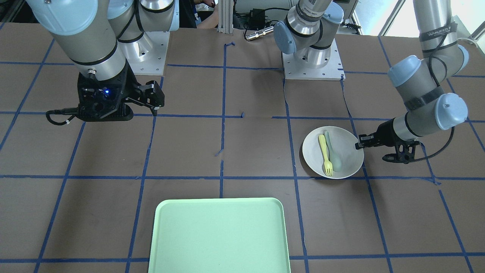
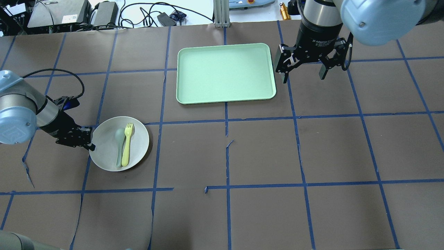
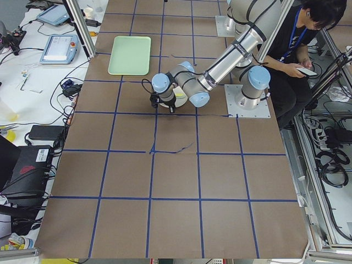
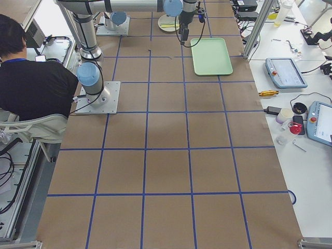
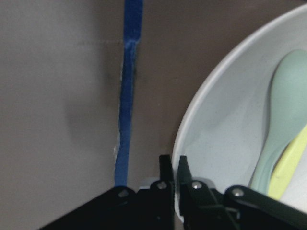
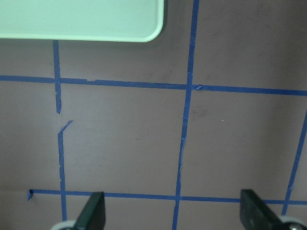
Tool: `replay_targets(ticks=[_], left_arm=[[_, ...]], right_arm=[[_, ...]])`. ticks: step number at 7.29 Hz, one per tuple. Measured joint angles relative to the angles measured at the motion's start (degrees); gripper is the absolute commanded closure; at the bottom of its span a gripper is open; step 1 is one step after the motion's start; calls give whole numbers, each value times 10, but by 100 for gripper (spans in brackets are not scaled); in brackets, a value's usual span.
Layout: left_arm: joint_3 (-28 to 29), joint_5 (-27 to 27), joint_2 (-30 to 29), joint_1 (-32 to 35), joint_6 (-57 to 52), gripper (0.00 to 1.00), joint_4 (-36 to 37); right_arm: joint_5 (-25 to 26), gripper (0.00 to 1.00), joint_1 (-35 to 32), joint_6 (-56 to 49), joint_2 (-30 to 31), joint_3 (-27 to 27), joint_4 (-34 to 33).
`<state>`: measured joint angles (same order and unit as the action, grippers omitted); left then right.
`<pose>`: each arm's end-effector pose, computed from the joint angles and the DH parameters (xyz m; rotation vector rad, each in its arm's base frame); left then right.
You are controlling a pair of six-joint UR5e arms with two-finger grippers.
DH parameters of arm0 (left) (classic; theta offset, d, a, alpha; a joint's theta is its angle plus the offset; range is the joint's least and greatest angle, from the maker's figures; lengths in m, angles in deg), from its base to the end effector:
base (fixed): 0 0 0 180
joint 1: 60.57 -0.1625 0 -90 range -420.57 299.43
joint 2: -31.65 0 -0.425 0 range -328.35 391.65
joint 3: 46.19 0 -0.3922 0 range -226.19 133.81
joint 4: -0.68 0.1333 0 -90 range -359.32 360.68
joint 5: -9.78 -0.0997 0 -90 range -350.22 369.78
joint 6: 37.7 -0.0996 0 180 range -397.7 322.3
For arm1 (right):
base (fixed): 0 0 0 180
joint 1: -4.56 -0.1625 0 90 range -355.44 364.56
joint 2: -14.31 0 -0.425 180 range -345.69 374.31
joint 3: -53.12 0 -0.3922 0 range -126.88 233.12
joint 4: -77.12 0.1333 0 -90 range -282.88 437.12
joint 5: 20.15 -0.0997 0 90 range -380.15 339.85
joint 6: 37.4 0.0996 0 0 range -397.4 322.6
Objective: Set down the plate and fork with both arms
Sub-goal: 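Carry the plate with the left gripper onto the mint-green tray and release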
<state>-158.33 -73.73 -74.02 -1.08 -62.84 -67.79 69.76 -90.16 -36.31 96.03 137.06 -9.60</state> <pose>0.1255 -0.4978 0.2083 0.1591 -2.8912 -0.2896 0.1777 -0.5300 0.4592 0.0992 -3.1331 -0.1505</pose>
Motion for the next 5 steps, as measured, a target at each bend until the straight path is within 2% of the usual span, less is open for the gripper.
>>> replay_targets(ticks=[2,3,5], left_arm=[[80,48,-2,11,26,100,-78],[108,77,-7,40,72,100,-90],[163,140,-45,145,204,100,-44]], right_arm=[[0,0,4,-3,0,-1,1],[1,0,4,-4,0,-1,1],[0,0,4,-3,0,0,1]])
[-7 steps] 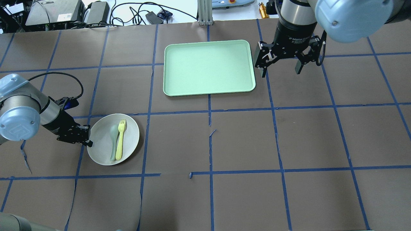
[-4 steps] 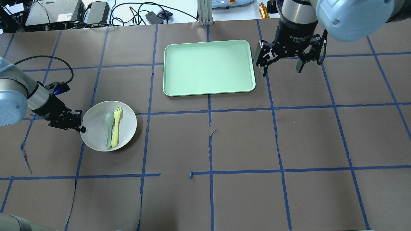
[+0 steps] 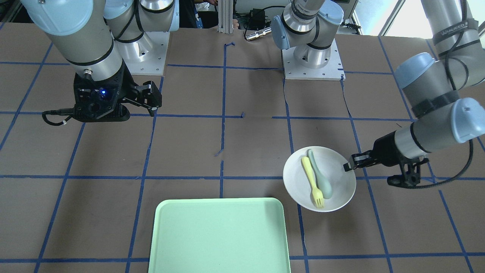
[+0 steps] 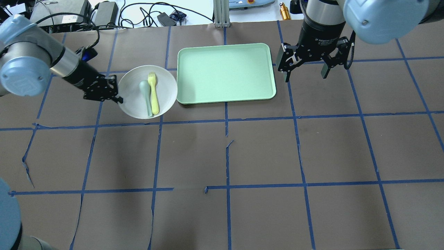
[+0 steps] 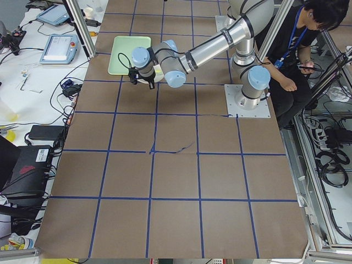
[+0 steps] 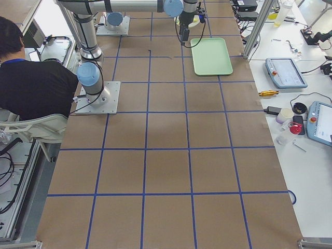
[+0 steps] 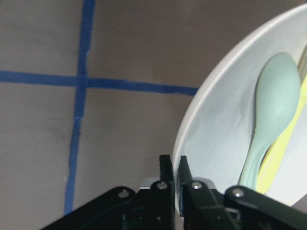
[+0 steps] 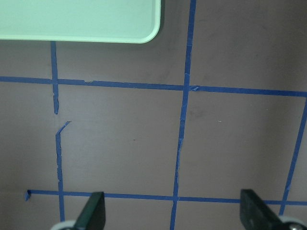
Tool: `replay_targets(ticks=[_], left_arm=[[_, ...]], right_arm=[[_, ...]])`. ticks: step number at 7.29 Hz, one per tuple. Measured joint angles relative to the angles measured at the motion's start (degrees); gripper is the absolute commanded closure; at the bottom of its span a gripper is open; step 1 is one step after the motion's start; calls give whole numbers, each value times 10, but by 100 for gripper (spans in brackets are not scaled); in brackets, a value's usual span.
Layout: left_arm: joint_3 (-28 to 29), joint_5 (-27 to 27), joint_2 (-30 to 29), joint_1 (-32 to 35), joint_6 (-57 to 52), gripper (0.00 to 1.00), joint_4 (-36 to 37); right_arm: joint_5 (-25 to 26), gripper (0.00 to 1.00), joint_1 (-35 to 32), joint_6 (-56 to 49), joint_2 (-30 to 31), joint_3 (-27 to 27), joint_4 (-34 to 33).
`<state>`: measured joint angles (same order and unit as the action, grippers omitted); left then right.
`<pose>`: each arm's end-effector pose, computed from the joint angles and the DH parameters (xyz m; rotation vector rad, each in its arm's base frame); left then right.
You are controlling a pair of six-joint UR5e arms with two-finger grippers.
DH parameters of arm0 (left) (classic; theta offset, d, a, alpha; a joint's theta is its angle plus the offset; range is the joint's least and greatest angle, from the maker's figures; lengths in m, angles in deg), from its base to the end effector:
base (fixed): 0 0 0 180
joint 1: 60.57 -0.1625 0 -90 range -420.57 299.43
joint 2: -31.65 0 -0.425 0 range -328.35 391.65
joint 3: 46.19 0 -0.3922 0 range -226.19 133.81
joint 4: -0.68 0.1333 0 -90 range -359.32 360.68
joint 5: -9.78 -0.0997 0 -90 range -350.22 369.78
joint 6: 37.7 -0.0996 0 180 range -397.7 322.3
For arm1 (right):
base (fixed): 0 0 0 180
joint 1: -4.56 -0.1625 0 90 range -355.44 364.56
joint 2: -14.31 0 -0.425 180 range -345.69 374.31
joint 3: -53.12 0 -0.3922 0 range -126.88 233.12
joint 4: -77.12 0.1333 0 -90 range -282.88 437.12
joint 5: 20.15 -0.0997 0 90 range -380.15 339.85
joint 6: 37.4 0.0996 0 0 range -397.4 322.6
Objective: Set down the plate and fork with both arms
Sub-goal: 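Carry the plate with the left gripper onto the mint-green tray and release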
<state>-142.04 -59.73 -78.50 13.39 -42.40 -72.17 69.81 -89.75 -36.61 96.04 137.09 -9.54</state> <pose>-0.0005 -0.6068 0.2820 0.3111 -2.7429 -0.1203 0.1738 -0.5310 0.4589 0.0962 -3.1328 -0.1526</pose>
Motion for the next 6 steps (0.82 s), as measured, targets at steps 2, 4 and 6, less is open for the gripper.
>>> replay_targets(ticks=[2,4,6], left_arm=[[97,37,-85,85,58,100,23],[199,42,-180,142,85,100,26],[244,42,-238,176,87,100,33]], right_arm=[[-3,0,-1,2,-1,6,-1],[-7,0,-1,3,-2,8,-1],[-8,0,-1,3,-2,9,-1]])
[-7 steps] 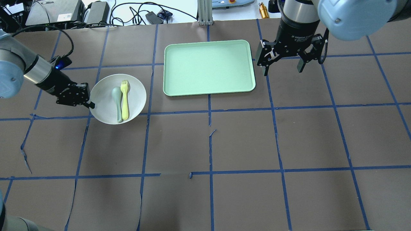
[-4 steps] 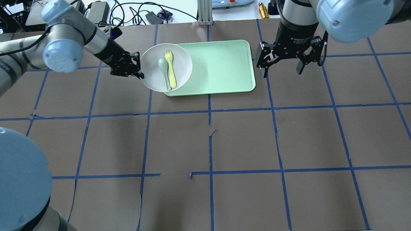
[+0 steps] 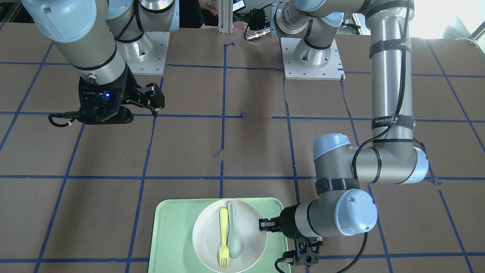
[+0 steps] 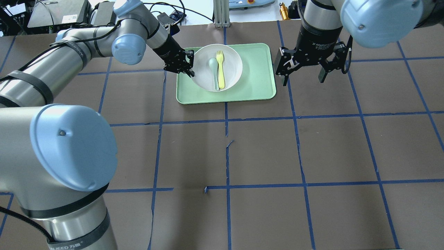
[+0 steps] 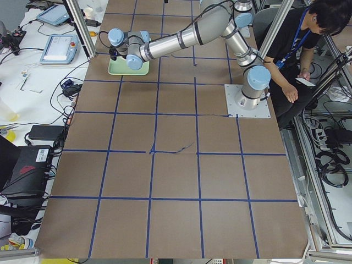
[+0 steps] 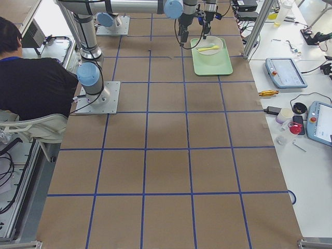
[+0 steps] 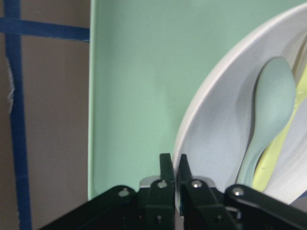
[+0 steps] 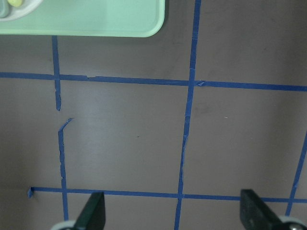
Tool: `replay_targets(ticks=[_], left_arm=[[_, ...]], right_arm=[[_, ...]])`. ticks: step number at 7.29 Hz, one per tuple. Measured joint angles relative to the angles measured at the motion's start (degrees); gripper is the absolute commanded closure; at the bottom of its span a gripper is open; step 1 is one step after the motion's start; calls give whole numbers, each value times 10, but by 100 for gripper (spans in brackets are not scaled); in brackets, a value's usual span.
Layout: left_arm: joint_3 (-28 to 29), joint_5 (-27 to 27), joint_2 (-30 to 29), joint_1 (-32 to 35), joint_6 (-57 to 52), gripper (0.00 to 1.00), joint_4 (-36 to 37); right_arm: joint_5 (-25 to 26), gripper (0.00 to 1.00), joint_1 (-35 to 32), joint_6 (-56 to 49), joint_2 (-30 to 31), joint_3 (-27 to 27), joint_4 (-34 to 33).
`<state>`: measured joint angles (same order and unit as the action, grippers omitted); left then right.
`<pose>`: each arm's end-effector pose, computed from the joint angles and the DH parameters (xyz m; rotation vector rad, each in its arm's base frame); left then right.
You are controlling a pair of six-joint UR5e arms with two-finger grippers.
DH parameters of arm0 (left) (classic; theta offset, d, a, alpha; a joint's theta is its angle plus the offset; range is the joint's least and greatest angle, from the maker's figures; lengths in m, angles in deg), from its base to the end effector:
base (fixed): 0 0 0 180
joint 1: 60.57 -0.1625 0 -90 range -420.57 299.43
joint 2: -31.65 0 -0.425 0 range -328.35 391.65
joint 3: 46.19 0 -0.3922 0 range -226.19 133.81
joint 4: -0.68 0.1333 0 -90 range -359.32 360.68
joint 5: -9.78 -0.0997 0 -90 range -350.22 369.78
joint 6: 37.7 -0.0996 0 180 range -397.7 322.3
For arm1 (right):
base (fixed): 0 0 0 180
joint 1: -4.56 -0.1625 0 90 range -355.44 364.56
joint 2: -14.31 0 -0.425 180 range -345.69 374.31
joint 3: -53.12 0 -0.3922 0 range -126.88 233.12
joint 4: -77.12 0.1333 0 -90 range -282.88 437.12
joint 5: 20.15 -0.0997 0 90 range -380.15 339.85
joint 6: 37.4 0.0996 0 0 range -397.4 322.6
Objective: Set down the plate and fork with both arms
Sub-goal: 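Carry the plate with the left gripper onto the mint-green tray and release, then lift the left gripper away while the right gripper moves over the plate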
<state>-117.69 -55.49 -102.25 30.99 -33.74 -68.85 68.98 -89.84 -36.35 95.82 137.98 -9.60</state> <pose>-0.1951 -0.7355 0.2018 0.0824 -2.7099 -0.1452 0.1760 -0.5299 0.4495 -0.0900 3.1254 0.1820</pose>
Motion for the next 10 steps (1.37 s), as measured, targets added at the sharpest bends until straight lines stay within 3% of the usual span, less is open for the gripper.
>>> replay_targets(ticks=[1,2,3,5,7,8,10], left_arm=[[6,0,-15,12,0,100,13],[8,0,-25,21,1,9,26],[10,0,-30,27,3,0,47],[12,-2,-25,30,6,0,90],[5,-36,12,24,2,0,71],[3,-80,40,13,-12,0,25],[-5,-128,103,-34,-88,0,-78]], right_arm=[[-1,0,0,0,-1,0,0],[-1,0,0,0,-2,0,-1],[-2,0,0,0,-4,-1,-3],[-3,0,0,-1,-16,-5,-27],[-4,3,-4,0,-48,-8,-129],[-14,30,-8,7,-75,-12,-193],[-41,52,-27,54,-148,-43,-274]])
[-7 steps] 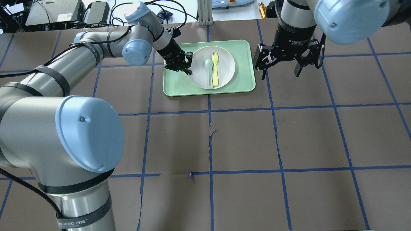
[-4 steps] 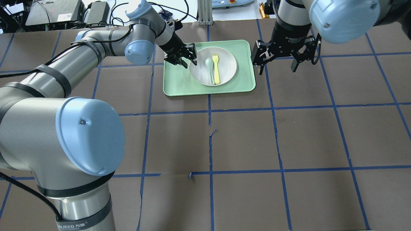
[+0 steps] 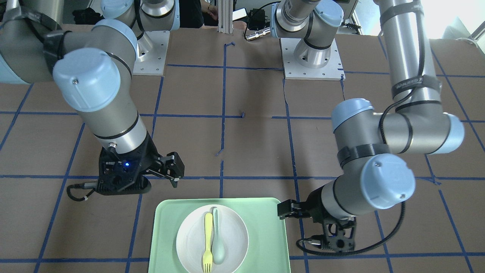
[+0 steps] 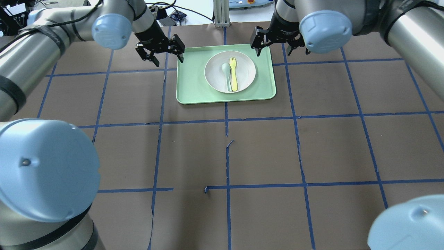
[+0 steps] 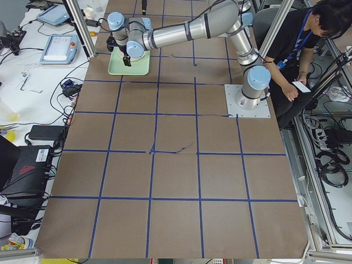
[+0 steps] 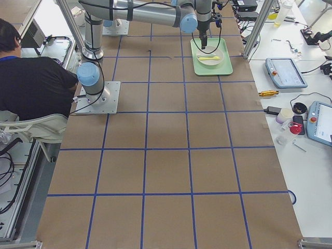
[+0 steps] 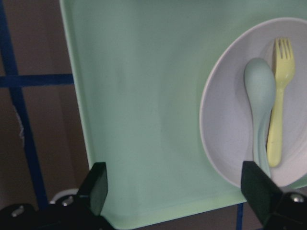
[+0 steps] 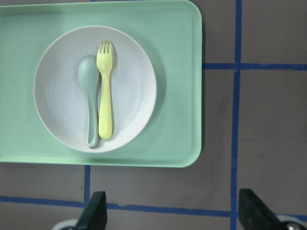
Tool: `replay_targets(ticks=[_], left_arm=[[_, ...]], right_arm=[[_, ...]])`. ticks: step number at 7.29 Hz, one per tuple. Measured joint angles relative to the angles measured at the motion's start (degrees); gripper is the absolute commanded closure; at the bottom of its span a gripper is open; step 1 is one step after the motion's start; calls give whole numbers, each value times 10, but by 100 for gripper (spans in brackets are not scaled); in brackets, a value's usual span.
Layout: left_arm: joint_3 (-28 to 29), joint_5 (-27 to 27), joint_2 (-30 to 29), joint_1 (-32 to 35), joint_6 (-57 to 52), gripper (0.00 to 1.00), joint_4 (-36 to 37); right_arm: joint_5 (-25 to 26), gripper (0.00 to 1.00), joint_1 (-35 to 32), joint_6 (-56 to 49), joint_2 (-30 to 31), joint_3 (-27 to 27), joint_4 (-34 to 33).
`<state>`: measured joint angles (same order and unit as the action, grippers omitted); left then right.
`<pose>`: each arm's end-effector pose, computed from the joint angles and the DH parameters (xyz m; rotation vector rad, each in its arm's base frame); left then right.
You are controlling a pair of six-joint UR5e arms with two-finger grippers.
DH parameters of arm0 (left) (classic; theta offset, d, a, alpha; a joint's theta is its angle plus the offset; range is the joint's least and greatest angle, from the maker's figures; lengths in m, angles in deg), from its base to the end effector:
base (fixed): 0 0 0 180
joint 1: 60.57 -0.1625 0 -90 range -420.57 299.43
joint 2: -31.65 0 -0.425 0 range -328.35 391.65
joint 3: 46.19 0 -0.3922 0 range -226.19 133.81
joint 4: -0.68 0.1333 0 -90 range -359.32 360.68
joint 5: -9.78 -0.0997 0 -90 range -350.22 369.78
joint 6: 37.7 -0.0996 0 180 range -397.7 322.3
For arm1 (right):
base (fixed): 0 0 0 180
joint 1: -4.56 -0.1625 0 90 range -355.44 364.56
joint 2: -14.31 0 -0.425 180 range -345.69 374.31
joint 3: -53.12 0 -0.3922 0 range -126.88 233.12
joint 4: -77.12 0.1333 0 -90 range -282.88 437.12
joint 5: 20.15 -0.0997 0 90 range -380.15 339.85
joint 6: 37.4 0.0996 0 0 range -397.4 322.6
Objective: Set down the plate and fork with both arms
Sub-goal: 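Lift the left gripper away while the right gripper moves over the plate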
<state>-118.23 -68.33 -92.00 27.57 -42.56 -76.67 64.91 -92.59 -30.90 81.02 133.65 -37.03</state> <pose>-0.1308 -0.7121 0.3076 -0.0686 -2.9300 -0.0597 0.2235 -0.6419 0.3794 -0.0289 3.0240 -0.2559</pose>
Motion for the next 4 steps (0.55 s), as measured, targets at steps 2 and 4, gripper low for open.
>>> replay_targets(ticks=[2,4], left_arm=[[-31,-52,57,-36,-50,0,-40],[-63,-82,91,-44,-60,0,-45]], right_arm=[[-6,59,-29,45,-95,-64,-36],[-8,59,-43,62,-157,-95,-68]])
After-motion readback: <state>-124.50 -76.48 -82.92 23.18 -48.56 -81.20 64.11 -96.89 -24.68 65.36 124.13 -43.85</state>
